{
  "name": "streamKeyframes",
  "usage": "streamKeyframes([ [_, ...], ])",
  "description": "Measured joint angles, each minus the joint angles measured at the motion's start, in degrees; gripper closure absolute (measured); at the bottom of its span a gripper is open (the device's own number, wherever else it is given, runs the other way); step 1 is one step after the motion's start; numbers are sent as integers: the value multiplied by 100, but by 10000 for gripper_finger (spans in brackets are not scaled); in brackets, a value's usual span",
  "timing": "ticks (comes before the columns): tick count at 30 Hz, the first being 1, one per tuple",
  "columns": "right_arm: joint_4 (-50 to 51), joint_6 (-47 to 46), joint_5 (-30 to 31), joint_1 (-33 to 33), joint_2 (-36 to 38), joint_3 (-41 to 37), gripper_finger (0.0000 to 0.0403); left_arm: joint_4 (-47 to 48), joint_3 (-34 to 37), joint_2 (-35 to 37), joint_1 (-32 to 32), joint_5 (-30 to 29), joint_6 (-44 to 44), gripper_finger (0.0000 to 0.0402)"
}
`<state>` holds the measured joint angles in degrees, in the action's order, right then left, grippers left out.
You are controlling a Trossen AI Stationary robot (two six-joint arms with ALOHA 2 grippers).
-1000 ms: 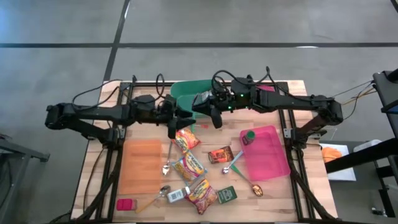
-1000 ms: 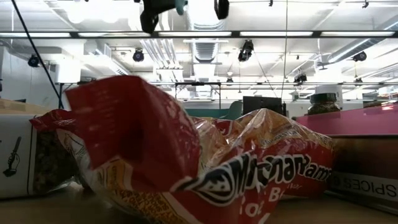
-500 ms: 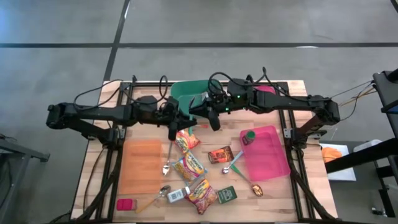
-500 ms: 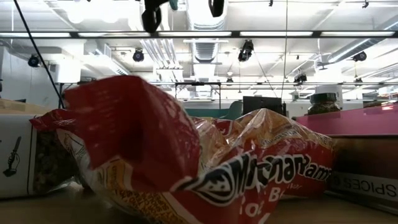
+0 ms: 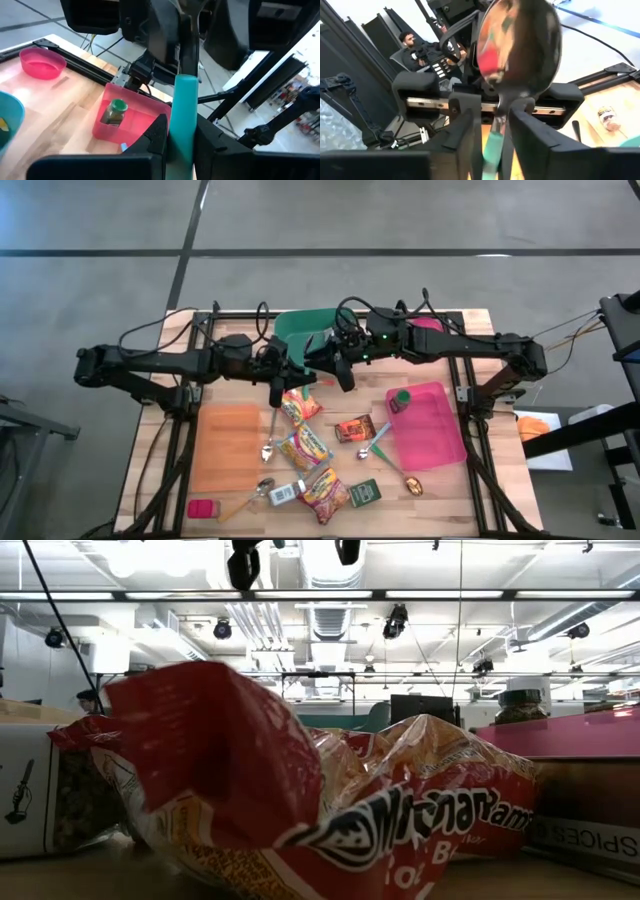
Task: Pick & Place Food Item
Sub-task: Put the light green spoon into the orange bin
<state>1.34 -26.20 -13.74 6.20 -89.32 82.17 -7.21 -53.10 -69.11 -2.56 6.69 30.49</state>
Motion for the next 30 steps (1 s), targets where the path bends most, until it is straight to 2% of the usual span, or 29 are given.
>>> streamKeyframes([
  [7, 2, 4, -26, 2, 4, 0, 196, 619, -24, 470, -1, 19, 855, 355],
  [15, 124, 24, -26, 55, 9, 0, 166, 2489, -24, 1435, 204, -29, 2078, 355],
  [19, 369, 26, -17, 88, 9, 0, 165, 3898, -11, 1711, 765, -329, 2938, 355],
  [23, 662, 26, 12, 94, 9, 0, 165, 5096, -7, 1764, 1625, -694, 3950, 355],
  [30, 944, 20, 24, 94, 9, 0, 165, 6235, 24, 1471, 3102, -1334, 5949, 355],
])
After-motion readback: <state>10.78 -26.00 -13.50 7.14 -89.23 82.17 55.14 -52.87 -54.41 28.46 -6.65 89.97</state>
